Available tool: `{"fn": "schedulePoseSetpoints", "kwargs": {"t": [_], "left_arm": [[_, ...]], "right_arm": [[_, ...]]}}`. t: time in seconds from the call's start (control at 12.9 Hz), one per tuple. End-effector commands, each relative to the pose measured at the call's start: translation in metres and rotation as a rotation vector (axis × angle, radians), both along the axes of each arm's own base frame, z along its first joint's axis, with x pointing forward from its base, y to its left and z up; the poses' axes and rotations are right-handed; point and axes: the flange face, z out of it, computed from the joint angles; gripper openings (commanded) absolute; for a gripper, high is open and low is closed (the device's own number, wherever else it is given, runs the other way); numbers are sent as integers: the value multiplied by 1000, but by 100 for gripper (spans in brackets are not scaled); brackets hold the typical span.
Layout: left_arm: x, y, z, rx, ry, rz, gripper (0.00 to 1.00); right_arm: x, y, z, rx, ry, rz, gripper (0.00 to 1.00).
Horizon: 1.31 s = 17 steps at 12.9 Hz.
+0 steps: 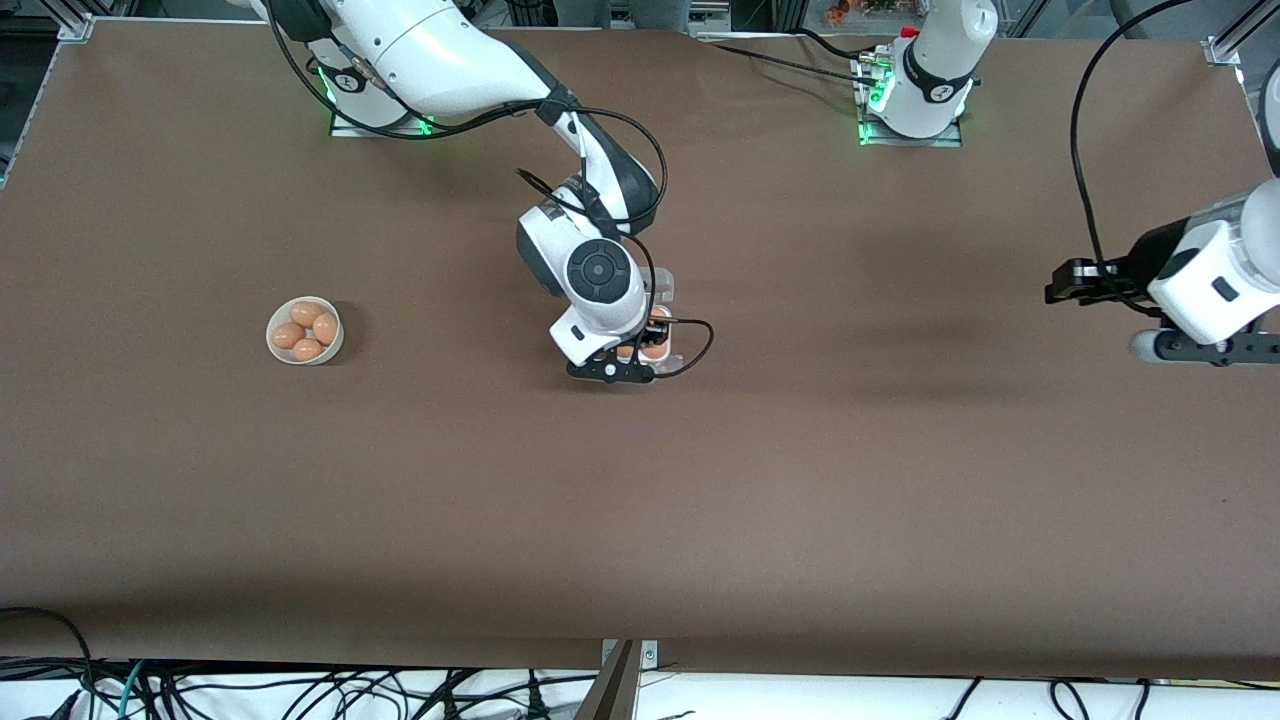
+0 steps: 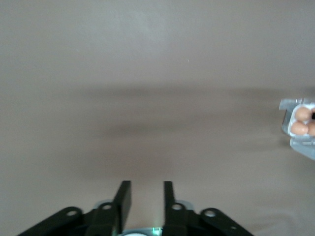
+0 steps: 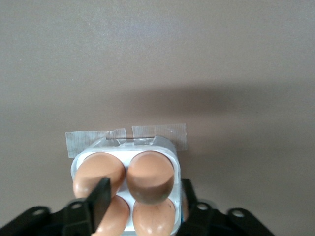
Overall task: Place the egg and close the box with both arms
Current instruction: 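Raise the right gripper away while the left gripper reaches the box lid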
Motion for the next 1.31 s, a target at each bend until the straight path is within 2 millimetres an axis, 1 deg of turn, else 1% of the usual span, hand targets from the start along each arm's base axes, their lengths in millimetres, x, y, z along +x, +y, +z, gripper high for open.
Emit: {"fn": "schedulePoseSetpoints", "kwargs": {"t": [0.0, 0.08, 0.15, 0.31, 0.39, 0.46, 0.54, 0.62, 0.7, 0.77, 0.85, 0.93, 1.08, 1.16, 1.24], "left_arm": [[1, -33, -18, -18, 53, -41, 4], [2, -48, -27, -7, 75, -30, 0], [0, -70, -32, 2, 90, -18, 0], [-2, -104, -46, -8, 134, 46, 0], [-3, -117, -51, -13, 154, 75, 0], [-3, -124, -56, -35, 177, 113, 0], [-4, -131, -62, -57, 218, 149, 0], [-5, -136, -72, -71, 269, 182, 0], [-4, -142, -81, -94, 310, 216, 0], [-4, -153, -91, -99, 343, 247, 0], [-7, -171, -101, -95, 384, 283, 0], [-6, -184, -115, -99, 431, 337, 0], [-11, -220, -139, -108, 507, 362, 0], [-15, -235, -146, -105, 525, 363, 0], [-18, -248, -152, -105, 528, 369, 0]], "right_arm": [[0, 9, -1, 18, 8, -1, 100], [1, 8, 1, 20, 6, -1, 100], [1, 8, 2, 20, 4, -1, 100], [8, 6, 13, 20, -17, -1, 100], [15, 0, 17, 20, -26, -6, 100], [20, -3, 21, 25, -36, 17, 100], [29, -14, 22, 18, -48, 34, 100], [37, -22, 28, 15, -62, 50, 100], [44, -31, 28, 6, -72, 50, 100], [51, -40, 30, -5, -84, 39, 100], [54, -43, 33, -21, -100, 28, 100], [62, -53, 40, -29, -115, 23, 100], [82, -87, 57, -64, -135, 30, 100], [86, -101, 63, -92, -114, 14, 100], [89, -113, 79, -109, -109, 3, 100]]}}
